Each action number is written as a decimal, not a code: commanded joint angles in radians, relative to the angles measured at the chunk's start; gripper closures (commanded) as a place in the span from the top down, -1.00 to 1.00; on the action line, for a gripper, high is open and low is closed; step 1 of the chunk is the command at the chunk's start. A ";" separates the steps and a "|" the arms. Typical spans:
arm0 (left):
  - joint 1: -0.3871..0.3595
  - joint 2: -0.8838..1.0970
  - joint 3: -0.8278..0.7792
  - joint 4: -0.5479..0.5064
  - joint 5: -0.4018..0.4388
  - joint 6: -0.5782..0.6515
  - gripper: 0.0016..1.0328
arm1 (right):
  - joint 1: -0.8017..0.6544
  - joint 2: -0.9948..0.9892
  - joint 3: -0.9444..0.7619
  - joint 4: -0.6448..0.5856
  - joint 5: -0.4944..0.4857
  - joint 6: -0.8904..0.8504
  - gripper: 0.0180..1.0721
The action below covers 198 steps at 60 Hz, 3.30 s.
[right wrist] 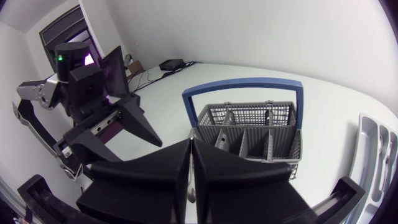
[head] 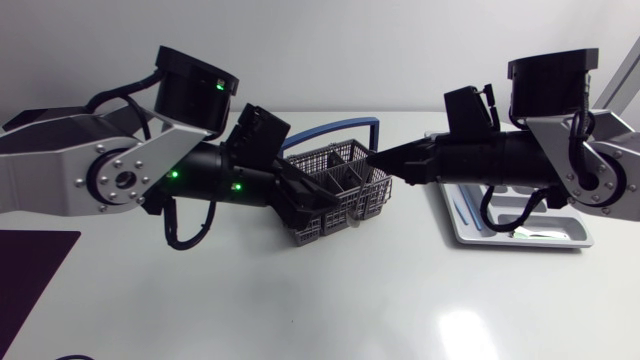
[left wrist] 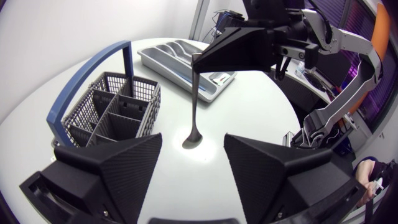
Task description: Unload the cutlery basket into the drawer organizer.
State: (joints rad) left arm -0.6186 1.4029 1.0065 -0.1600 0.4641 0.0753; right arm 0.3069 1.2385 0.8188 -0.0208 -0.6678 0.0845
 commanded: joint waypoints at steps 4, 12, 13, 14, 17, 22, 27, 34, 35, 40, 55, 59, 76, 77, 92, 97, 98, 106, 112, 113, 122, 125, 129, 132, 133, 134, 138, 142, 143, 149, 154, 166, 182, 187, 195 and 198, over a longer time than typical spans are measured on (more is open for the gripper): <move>-0.015 0.082 0.046 -0.009 0.039 -0.040 0.39 | -0.006 0.024 0.010 -0.014 -0.046 0.044 -0.89; -0.021 0.116 0.060 0.020 0.044 -0.060 0.39 | -0.002 0.036 0.014 -0.014 -0.062 0.052 -0.89; -0.023 0.117 0.060 0.024 0.044 -0.062 0.39 | -0.002 0.038 0.016 -0.014 -0.062 0.052 -0.89; -0.023 0.119 0.061 0.030 0.045 -0.065 0.39 | -0.002 0.042 0.016 -0.014 -0.064 0.052 -0.89; -0.027 0.120 0.061 0.037 0.044 -0.069 0.39 | -0.002 0.049 0.019 -0.014 -0.069 0.058 -0.89; -0.035 0.131 0.058 0.065 0.044 -0.074 0.39 | -0.005 0.061 0.023 -0.013 -0.079 0.063 -0.89; -0.036 0.140 0.053 0.100 0.044 -0.097 0.38 | -0.006 0.070 0.026 -0.010 -0.093 0.074 -0.89; -0.040 0.150 0.052 0.122 0.042 -0.109 0.31 | -0.009 0.070 0.029 -0.007 -0.095 0.080 -0.89; -0.041 0.153 0.050 0.129 0.042 -0.114 0.29 | -0.009 0.070 0.029 -0.005 -0.095 0.081 -0.89; -0.041 0.166 0.046 0.142 0.039 -0.117 0.25 | -0.014 0.072 0.029 -0.004 -0.096 0.086 -0.89; -0.038 0.197 0.037 0.174 0.030 -0.123 -0.05 | -0.022 0.072 0.026 -0.001 -0.104 0.087 -0.89; -0.040 0.197 0.038 0.178 0.030 -0.126 -0.05 | -0.020 0.072 0.026 -0.001 -0.105 0.087 -0.89; -0.049 0.219 0.040 0.200 0.030 -0.135 -0.25 | -0.020 0.072 0.022 -0.001 -0.115 0.087 -0.89; -0.049 0.219 0.040 0.201 0.030 -0.135 -0.29 | -0.020 0.072 0.022 -0.001 -0.115 0.087 -0.89; -0.050 0.231 0.041 0.206 0.030 -0.141 -0.68 | -0.022 0.072 0.020 -0.001 -0.118 0.087 -0.89; -0.046 0.231 0.044 0.206 0.030 -0.146 -0.88 | -0.023 0.070 0.019 -0.001 -0.118 0.087 -0.89; -0.043 0.231 0.046 0.206 0.030 -0.146 -0.92 | -0.023 0.070 0.017 -0.001 -0.118 0.087 -0.89; -0.032 0.226 0.053 0.194 0.030 -0.146 -0.93 | -0.029 0.070 0.013 -0.001 -0.121 0.086 -0.89; -0.035 0.219 0.057 0.175 0.024 -0.135 -0.94 | -0.032 0.070 0.010 -0.001 -0.128 0.084 -0.88; -0.036 0.217 0.057 0.168 0.022 -0.129 -0.94 | -0.035 0.070 0.010 -0.001 -0.131 0.084 -0.88; -0.058 0.196 0.081 0.096 -0.050 -0.058 -0.94 | -0.038 0.070 0.005 -0.001 -0.139 0.080 -0.54; -0.066 0.186 0.092 0.070 -0.079 -0.032 -0.94 | -0.038 0.070 0.003 -0.001 -0.141 0.078 -0.28; -0.070 0.173 0.106 0.037 -0.104 -0.002 -0.94 | -0.038 0.067 0.002 -0.002 -0.141 0.074 -0.12; -0.070 0.168 0.115 0.013 -0.114 0.012 -0.94 | -0.043 0.061 0.000 -0.004 -0.141 0.070 -0.01; -0.070 0.168 0.121 0.000 -0.120 0.023 -0.94 | -0.043 0.059 0.000 -0.004 -0.141 0.067 0.02; -0.070 0.166 0.126 -0.012 -0.130 0.032 -0.94 | -0.046 0.056 0.000 -0.005 -0.138 0.066 0.05; -0.070 0.163 0.141 -0.044 -0.137 0.055 -0.94 | -0.046 0.042 -0.003 -0.011 -0.122 0.047 0.18; -0.066 0.165 0.173 -0.121 -0.137 0.098 -0.94 | -0.046 0.012 -0.023 -0.013 -0.108 0.001 0.31; -0.064 0.163 0.179 -0.134 -0.137 0.110 -0.94 | -0.046 0.003 -0.027 -0.013 -0.101 -0.011 0.32; -0.055 0.162 0.216 -0.228 -0.139 0.167 -0.94 | -0.042 -0.074 -0.067 -0.041 -0.032 -0.172 0.34; -0.053 0.166 0.238 -0.294 -0.157 0.210 -0.94 | -0.020 -0.139 -0.101 -0.064 0.059 -0.296 0.40; -0.055 0.199 0.297 -0.446 -0.168 0.281 -0.94 | 0.064 -0.201 -0.178 -0.082 0.238 -0.522 0.42; -0.066 0.269 0.363 -0.599 -0.166 0.337 -0.94 | 0.316 -0.248 -0.317 0.039 0.571 -0.778 0.42; -0.067 0.297 0.388 -0.650 -0.166 0.350 -0.94 | 0.382 -0.248 -0.365 0.131 0.654 -0.858 0.42; -0.070 0.352 0.431 -0.740 -0.163 0.374 -0.94 | 0.423 -0.223 -0.397 0.219 0.709 -0.945 0.42; -0.079 0.358 0.432 -0.756 -0.160 0.380 -0.94 | 0.428 -0.209 -0.395 0.220 0.711 -0.967 0.42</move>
State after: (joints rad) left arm -0.6842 1.7309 1.4071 -0.8803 0.3004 0.4206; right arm 0.7200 1.0050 0.4473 0.1719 0.0280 -0.8131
